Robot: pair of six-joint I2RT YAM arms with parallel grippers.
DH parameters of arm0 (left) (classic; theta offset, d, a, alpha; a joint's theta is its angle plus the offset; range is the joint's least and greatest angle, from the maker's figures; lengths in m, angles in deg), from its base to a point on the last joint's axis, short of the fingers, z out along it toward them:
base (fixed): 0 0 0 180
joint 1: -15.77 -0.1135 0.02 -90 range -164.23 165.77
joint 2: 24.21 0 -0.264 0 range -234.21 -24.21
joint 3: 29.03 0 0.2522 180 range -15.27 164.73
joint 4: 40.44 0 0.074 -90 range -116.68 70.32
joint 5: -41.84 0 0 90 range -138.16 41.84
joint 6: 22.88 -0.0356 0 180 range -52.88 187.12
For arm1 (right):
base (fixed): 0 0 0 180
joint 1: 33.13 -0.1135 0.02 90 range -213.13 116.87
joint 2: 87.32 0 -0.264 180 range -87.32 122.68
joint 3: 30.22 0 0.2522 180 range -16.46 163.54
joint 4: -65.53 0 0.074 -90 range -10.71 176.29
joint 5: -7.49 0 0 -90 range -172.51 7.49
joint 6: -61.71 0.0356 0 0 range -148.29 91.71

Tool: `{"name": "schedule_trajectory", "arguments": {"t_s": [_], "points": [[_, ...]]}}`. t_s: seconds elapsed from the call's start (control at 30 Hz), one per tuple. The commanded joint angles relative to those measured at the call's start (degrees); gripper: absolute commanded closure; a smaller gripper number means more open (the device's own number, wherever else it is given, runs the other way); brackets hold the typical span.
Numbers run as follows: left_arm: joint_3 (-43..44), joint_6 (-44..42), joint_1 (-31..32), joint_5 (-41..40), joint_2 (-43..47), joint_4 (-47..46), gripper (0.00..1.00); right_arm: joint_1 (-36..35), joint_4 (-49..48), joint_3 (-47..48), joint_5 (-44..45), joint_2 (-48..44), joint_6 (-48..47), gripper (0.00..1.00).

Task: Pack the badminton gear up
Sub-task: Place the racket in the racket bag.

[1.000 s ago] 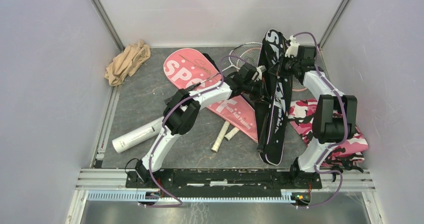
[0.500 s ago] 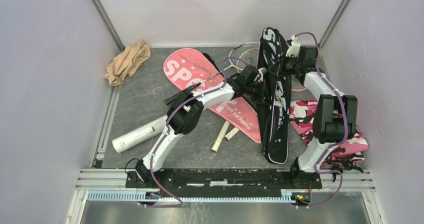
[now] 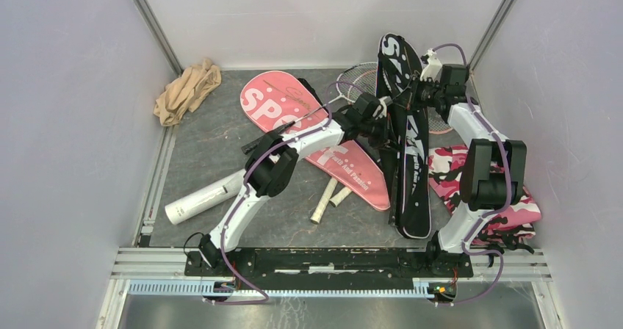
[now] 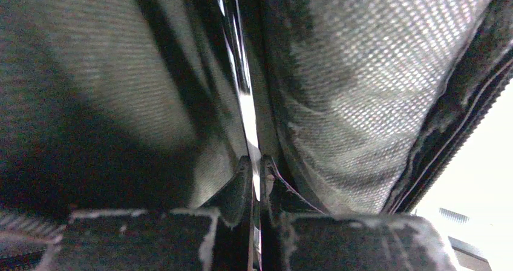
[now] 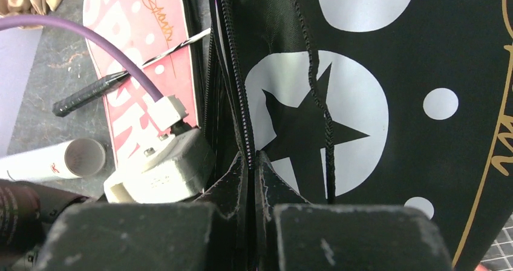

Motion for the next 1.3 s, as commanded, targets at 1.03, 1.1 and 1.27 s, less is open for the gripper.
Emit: {"name": "schedule_trajectory", "arguments": {"t_s": [1.03,1.1,1.27], "points": [[3.37,2.09,-4.36,-2.01,0.10,-17.29,0.98,-0.17,6.08,0.20,-6.80,-3.08,5.79,1.00],[2.21,2.89,-4.71,-1.42,0.96,-17.50,0.98,-0.09,9.54,2.35,-4.55,-2.90,3.30,1.00],[-0.38,2.30,-5.24,-0.37,3.88,-17.12,0.98,-0.12,16.63,7.51,1.25,-1.64,-3.83,1.00]]}}
